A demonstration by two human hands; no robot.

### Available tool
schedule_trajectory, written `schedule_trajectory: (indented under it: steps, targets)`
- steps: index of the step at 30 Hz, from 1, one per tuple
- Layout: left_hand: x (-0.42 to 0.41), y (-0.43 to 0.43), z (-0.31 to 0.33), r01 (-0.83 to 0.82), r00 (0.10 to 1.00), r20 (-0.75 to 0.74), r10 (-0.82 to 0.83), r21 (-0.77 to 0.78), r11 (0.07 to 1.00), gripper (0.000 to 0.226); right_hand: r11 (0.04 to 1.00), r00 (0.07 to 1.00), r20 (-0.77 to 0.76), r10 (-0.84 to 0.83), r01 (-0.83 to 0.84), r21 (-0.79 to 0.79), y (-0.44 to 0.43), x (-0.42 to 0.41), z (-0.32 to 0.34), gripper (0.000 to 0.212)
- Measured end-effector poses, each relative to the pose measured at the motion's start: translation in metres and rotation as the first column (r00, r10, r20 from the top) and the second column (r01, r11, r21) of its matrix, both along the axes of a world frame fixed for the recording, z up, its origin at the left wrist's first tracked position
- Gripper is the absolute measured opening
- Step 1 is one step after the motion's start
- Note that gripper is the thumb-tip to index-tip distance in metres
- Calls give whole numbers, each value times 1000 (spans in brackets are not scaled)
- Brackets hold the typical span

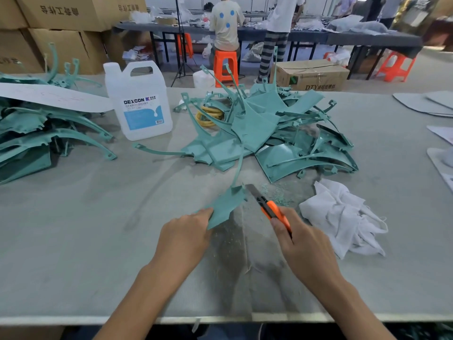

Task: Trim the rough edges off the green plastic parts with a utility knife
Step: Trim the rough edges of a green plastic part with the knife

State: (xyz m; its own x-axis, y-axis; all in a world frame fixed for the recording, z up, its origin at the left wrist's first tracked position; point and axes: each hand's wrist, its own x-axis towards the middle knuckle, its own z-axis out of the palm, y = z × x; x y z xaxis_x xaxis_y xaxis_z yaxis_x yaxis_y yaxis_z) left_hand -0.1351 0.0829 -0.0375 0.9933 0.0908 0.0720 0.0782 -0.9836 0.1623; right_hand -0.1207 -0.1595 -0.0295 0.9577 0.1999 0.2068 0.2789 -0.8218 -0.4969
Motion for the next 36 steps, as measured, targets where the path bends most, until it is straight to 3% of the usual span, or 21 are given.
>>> schedule_trajectory:
  steps: [3, 8, 13, 19, 22, 24, 27, 29, 32, 36]
  targets:
    - [2, 5, 2, -16, 1000, -19, 15, -45, 999, 36, 998, 1000, -2, -17, 17, 58, -4, -3, 1, 28]
    - [3, 8, 6, 3, 1000, -11, -4, -96, 995, 35, 984, 984, -49, 174, -171, 48, 11, -29, -4, 41]
    - [6, 4, 5, 8, 1000, -16, -9, -84, 996, 34, 1000, 1000, -7, 18, -18, 17, 5, -5, 1, 32]
    - [5, 5, 4, -8, 1000, -4, 7, -87, 996, 36, 987, 985, -50, 162, -162, 15, 16, -18, 4, 44]
    - [5, 4, -1, 10, 999, 44, -6, -101, 995, 33, 1000, 999, -38, 11, -10, 18, 7, 5, -2, 29]
    - [4, 5, -6, 10, 993, 121, 12, -184, 983, 29, 998, 994, -85, -66, 66, 7, -3, 18, -2, 24]
    - [6, 12, -16, 31, 986, 164, 35, -382, 924, 34, 994, 994, -107, -35, 46, 100, -9, 14, -3, 23]
    - [10, 13, -23, 61, 991, 130, -9, -403, 913, 50, 986, 996, -85, -11, 25, 163, -9, 4, -3, 26]
    - [12, 8, -21, 79, 972, 235, 22, -411, 908, 43, 967, 999, -43, 13, -2, 256, -6, -9, 2, 22]
    - [10, -4, -18, 174, 954, 298, 30, -633, 755, 43, 953, 997, -28, 75, -64, 296, 0, -25, 11, 21]
